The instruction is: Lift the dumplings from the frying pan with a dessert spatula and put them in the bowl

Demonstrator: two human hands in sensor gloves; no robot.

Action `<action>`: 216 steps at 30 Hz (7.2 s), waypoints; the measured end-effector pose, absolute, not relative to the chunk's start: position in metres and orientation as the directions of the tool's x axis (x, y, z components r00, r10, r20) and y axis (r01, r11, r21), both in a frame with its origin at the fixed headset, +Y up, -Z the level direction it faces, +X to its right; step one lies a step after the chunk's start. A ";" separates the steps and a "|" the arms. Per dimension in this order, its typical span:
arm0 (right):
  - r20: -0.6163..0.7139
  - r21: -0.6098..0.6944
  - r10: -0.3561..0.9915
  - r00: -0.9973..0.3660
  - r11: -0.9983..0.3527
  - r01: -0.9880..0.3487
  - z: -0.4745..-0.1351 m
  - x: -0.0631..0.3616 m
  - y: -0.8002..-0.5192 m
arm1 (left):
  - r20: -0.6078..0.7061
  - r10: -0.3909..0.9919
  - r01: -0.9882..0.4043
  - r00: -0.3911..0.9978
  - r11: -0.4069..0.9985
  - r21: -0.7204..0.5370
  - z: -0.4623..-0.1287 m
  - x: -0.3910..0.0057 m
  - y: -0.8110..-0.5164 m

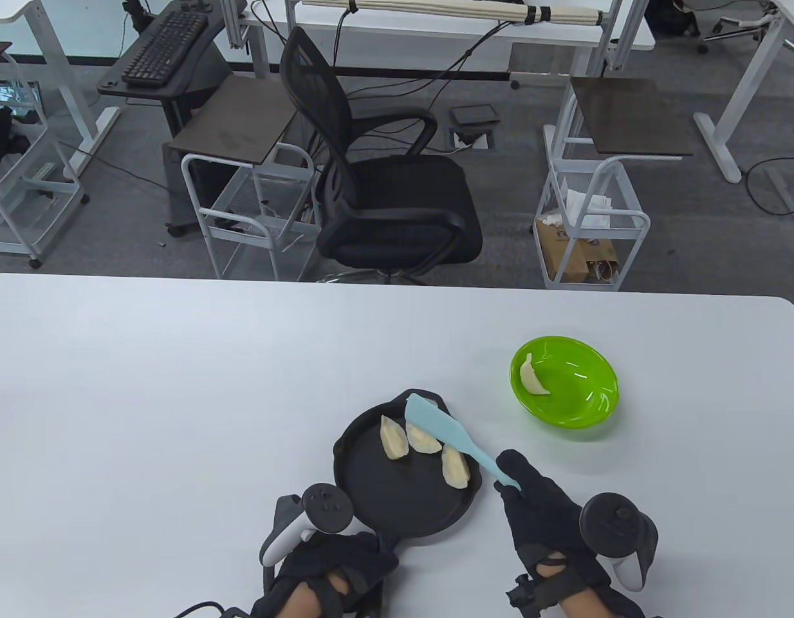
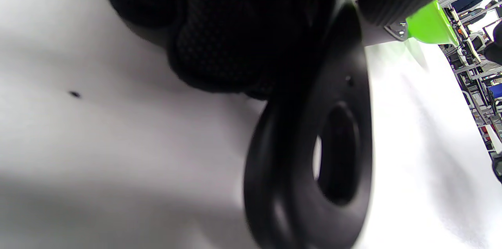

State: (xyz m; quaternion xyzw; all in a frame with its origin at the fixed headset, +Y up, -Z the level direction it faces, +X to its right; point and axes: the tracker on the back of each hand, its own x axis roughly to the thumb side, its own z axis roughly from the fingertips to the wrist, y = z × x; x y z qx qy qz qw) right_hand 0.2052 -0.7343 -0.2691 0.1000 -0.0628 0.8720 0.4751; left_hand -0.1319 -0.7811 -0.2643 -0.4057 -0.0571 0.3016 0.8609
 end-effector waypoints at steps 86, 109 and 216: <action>-0.268 0.346 0.954 -0.133 -0.034 -0.938 -0.278 0.175 -0.808 | -0.104 0.549 -0.426 0.829 0.500 -0.755 -0.265 -0.127 -0.783; -0.330 0.250 0.932 -0.151 -0.068 -0.966 -0.276 0.180 -0.806 | -0.102 0.550 -0.422 0.829 0.494 -0.760 -0.265 -0.128 -0.782; -0.116 -0.389 0.984 0.137 0.082 -0.918 -0.287 0.287 -0.794 | -0.105 0.547 -0.419 0.830 0.488 -0.766 -0.264 -0.129 -0.782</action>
